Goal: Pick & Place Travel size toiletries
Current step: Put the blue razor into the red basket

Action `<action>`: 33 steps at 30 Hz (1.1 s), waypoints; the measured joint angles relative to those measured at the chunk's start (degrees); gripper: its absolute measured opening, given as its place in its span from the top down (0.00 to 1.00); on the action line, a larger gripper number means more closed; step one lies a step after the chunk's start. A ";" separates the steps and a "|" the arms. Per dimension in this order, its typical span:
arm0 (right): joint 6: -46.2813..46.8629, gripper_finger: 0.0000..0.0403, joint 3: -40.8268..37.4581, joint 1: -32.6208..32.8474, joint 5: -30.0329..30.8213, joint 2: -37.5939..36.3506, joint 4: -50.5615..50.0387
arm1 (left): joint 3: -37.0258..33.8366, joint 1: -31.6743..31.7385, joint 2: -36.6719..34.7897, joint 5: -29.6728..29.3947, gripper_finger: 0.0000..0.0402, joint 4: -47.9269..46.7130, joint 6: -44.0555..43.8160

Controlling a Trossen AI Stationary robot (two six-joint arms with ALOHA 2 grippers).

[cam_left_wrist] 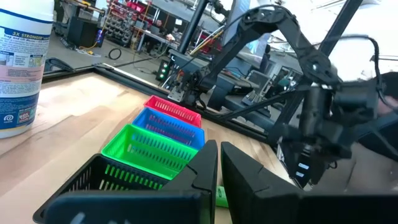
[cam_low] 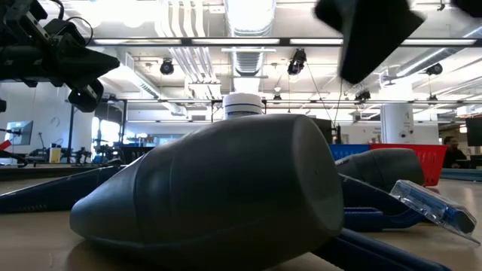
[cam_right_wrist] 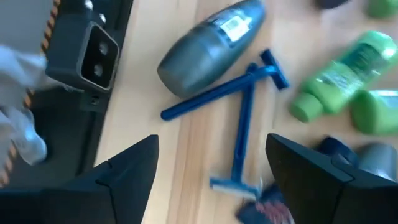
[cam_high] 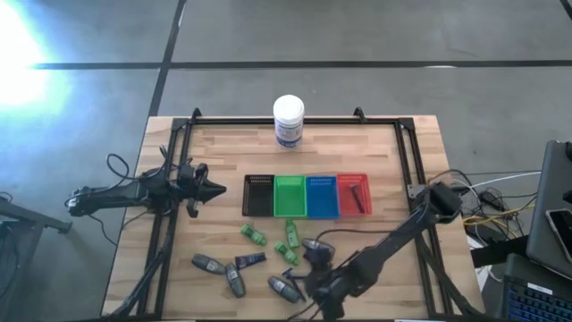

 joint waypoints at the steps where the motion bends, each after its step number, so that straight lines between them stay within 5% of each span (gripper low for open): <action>1: -0.75 0.28 0.83 -0.32 -0.58 1.40 -0.09 | 0.00 0.01 0.00 0.00 0.94 0.00 0.00; 9: -0.04 0.36 3.98 -4.49 -4.02 8.58 -1.91 | -0.01 0.00 0.01 0.01 0.94 0.00 0.01; 33: 3.20 0.46 4.39 -9.14 -10.17 11.55 -2.61 | 0.00 0.01 0.01 0.00 0.94 0.00 0.00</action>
